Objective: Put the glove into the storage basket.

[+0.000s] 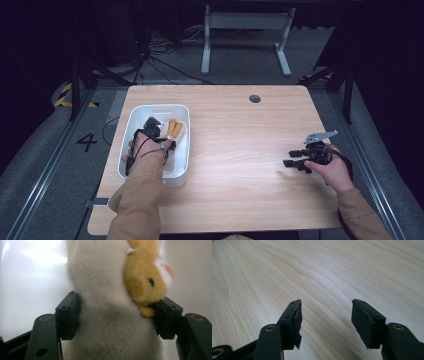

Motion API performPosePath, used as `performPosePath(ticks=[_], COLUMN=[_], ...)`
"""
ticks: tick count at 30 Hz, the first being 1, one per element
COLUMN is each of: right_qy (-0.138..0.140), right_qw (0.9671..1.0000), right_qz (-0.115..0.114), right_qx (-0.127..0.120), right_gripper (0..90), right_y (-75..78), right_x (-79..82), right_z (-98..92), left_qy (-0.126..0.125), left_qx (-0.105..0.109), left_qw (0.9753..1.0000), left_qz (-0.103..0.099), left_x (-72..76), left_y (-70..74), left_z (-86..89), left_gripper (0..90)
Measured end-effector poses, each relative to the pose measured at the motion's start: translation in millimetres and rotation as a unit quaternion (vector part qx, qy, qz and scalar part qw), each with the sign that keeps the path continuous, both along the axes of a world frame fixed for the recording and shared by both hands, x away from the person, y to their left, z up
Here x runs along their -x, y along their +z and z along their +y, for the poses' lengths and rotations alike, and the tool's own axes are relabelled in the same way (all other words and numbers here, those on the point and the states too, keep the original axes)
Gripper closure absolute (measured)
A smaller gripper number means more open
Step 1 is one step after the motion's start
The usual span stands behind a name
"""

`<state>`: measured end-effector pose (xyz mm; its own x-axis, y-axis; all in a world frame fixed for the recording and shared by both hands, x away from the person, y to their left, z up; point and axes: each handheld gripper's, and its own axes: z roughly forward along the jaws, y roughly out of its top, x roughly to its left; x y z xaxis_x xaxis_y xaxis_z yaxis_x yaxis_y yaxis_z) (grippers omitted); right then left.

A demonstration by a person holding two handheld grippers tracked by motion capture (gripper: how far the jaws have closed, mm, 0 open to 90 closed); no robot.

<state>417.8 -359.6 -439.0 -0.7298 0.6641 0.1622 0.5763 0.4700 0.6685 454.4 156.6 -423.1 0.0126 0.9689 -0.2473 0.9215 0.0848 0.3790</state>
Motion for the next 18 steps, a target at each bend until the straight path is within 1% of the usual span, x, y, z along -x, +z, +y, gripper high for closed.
performPosePath(ticks=[1, 4, 6, 9, 13, 18], right_qy=[0.0, -0.001, 0.0, 0.0, 0.0, -0.001], right_qw=[1.0, 1.0, 1.0, 1.0, 1.0, 1.0], right_qz=[0.0, 0.001, 0.001, 0.0, 0.0, 0.001], right_qx=[0.0, 0.0, 0.001, 0.0, 0.0, -0.001], right_gripper=[42.6, 42.3, 42.2, 42.1, 41.9, 41.7], right_y=[0.0, -0.5, -0.6, -0.2, -0.1, -0.6], right_x=[-0.1, -0.1, -0.1, 0.1, 0.0, 0.1], right_z=[0.0, -0.1, -0.1, 0.2, -0.4, -0.7], left_qy=[-0.002, -0.008, -0.012, -0.02, -0.029, -0.029], left_qx=[-0.002, -0.014, -0.021, -0.025, -0.034, -0.042], left_qw=[1.0, 0.9998, 0.9996, 0.9995, 0.9989, 0.9984], left_qz=[-0.006, -0.015, -0.013, -0.004, -0.015, -0.025], left_x=[0.5, 2.3, 2.6, 2.1, 2.3, 5.5], left_y=[1.6, 7.1, 7.7, 5.2, 5.5, 10.8], left_z=[-0.4, -0.5, -0.3, -0.9, -2.2, 0.6], left_gripper=[31.3, 29.3, 28.9, 27.6, 27.5, 25.8])
